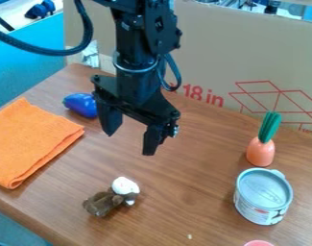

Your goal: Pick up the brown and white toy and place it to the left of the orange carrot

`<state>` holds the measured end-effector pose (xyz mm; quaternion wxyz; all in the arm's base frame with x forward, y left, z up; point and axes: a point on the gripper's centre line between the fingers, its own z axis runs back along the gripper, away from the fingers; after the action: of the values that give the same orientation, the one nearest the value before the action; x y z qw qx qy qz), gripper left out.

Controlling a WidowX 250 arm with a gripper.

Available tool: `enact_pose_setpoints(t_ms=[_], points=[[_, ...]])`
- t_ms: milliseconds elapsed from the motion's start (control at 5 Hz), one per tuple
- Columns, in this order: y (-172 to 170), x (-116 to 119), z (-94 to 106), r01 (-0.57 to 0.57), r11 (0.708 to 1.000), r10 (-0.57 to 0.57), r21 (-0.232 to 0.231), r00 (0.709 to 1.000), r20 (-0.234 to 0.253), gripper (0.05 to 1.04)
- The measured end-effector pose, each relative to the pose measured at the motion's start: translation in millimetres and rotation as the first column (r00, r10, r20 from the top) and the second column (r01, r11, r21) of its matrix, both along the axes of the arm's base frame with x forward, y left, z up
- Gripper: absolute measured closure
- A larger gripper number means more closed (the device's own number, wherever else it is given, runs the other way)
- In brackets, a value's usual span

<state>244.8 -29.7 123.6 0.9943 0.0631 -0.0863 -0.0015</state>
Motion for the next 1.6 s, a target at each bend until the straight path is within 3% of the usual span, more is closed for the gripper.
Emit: enact_pose_setpoints(t_ms=[200, 400, 600, 1000, 1400, 1600], points=[[1, -3, -7.3, 0.006, 1.000, -0.006, -0.001, 1.000, -0.023, 0.082], [1, -18, -28.2, 0.099, 0.992, -0.102, -0.076, 0.994, -0.036, 0.082], [3, -20, -41.3, 0.131, 0.990, -0.131, -0.045, 0.991, 0.011, 0.082], [11, -15, -59.2, 0.106, 0.993, -0.105, 0.041, 0.994, -0.026, 0.082], [12, -17, -81.0, 0.085, 0.996, -0.086, -0.033, 0.996, -0.031, 0.082], [17, -23, -91.6, 0.040, 0.996, -0.041, -0.078, 0.999, -0.011, 0.082]])
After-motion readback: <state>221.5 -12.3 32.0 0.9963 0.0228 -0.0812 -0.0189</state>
